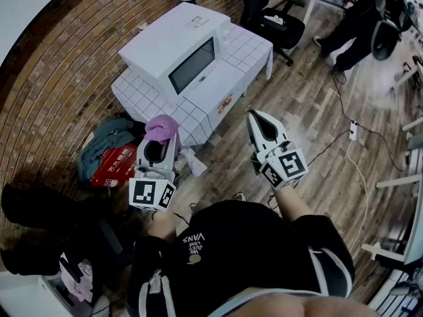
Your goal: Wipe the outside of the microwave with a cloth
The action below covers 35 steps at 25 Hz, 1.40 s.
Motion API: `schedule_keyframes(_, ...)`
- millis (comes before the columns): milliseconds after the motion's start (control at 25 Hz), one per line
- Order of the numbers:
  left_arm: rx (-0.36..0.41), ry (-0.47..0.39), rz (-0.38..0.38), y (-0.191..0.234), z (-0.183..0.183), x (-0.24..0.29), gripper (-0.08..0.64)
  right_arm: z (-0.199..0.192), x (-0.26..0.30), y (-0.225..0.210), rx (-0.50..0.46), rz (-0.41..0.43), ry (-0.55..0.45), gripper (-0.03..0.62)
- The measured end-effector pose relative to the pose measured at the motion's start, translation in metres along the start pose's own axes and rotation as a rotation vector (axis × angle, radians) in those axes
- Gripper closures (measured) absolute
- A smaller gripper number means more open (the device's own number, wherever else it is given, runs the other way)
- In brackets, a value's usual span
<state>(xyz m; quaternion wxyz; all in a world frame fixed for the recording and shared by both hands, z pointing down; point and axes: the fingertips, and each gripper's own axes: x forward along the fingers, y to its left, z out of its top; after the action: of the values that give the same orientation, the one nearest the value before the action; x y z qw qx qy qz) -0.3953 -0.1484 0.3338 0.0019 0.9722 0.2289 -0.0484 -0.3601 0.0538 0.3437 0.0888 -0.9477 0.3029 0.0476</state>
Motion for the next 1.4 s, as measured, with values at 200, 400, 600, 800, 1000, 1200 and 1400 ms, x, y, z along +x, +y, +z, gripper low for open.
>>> schedule_keyframes(200,0.011,-0.005,0.022,-0.003,-0.003,0.015,0.43,0.0,0.009,-0.02,0.006,0.03,-0.002,0.592)
schedule_keyframes(400,0.004,0.014,0.071,0.013,-0.011,0.03,0.43,-0.003,0.027,-0.032,0.023,0.072,0.015,0.592)
schedule_keyframes(600,0.004,0.02,0.123,0.051,-0.02,0.06,0.43,-0.008,0.066,-0.052,0.017,0.094,0.033,0.592)
schedule_keyframes(800,0.001,0.021,0.159,0.096,-0.024,0.097,0.43,-0.007,0.116,-0.076,0.005,0.106,0.048,0.592)
schedule_keyframes(1000,0.005,0.027,0.191,0.144,-0.028,0.127,0.43,-0.013,0.175,-0.091,0.004,0.129,0.074,0.592)
schedule_keyframes(1200,0.042,0.042,0.21,0.186,-0.027,0.144,0.43,-0.014,0.223,-0.093,-0.026,0.14,0.077,0.592)
schedule_keyframes(1400,0.097,0.072,0.258,0.223,-0.025,0.146,0.43,-0.01,0.259,-0.098,-0.014,0.144,0.06,0.592)
